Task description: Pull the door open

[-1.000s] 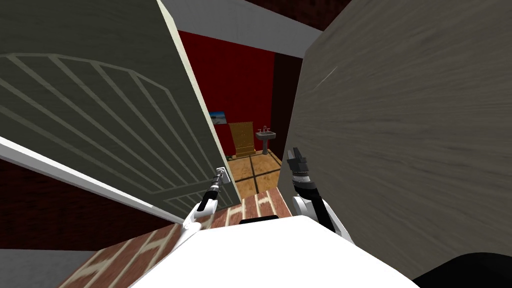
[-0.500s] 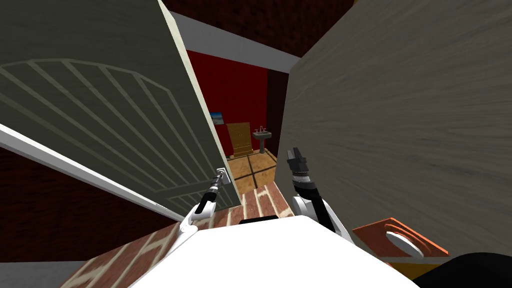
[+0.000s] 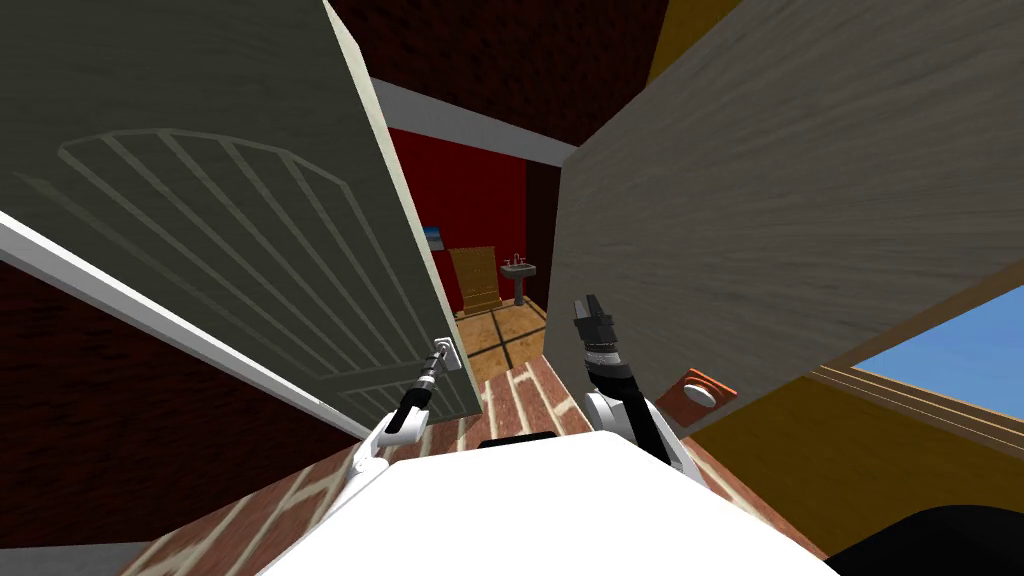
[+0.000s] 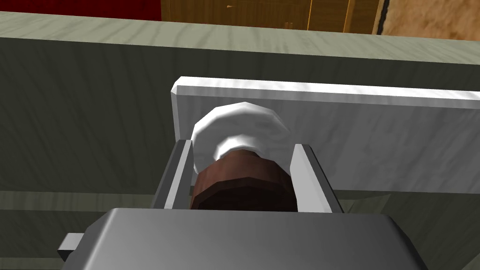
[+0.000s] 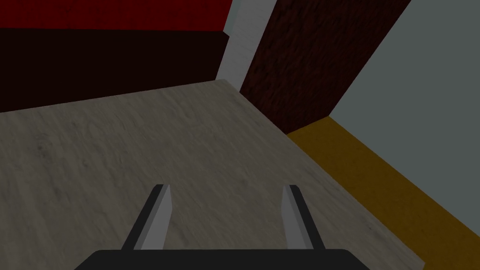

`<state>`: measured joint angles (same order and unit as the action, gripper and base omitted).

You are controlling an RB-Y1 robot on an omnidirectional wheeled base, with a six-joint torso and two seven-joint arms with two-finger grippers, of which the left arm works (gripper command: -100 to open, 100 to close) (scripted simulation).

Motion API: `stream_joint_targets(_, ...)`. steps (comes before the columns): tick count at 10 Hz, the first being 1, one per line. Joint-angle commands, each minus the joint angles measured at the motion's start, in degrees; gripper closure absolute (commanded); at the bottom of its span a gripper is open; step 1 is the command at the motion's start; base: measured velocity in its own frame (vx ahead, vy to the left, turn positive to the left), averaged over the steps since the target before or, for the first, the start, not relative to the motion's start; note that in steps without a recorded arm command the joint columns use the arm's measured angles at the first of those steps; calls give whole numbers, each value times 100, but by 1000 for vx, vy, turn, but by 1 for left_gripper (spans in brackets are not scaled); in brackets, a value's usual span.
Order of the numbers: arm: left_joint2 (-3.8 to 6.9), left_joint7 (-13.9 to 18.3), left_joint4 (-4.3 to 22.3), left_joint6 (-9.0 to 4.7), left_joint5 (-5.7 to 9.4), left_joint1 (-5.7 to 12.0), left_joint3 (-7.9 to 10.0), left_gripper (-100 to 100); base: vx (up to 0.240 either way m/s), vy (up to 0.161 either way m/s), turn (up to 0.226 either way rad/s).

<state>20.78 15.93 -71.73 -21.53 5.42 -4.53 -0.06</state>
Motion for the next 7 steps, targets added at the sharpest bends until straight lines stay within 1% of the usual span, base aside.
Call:
stream_joint_targets(1, 113, 99, -54, -83, 2, -74, -86, 100, -235, 73, -134)
stream_joint_targets(4, 327, 272, -176, -214, 8, -229, -243, 100, -207, 109, -128)
stream_joint_targets(5, 398, 330, -216, -258, 10, -281, -295, 100, -208, 67, -113)
stream_joint_targets(6, 494, 408, -271, -318, 13, -351, -366, 100, -236, 72, -113)
stream_joint_targets(7, 546, 450, -301, -350, 14, -389, -404, 100, -235, 100, -108)
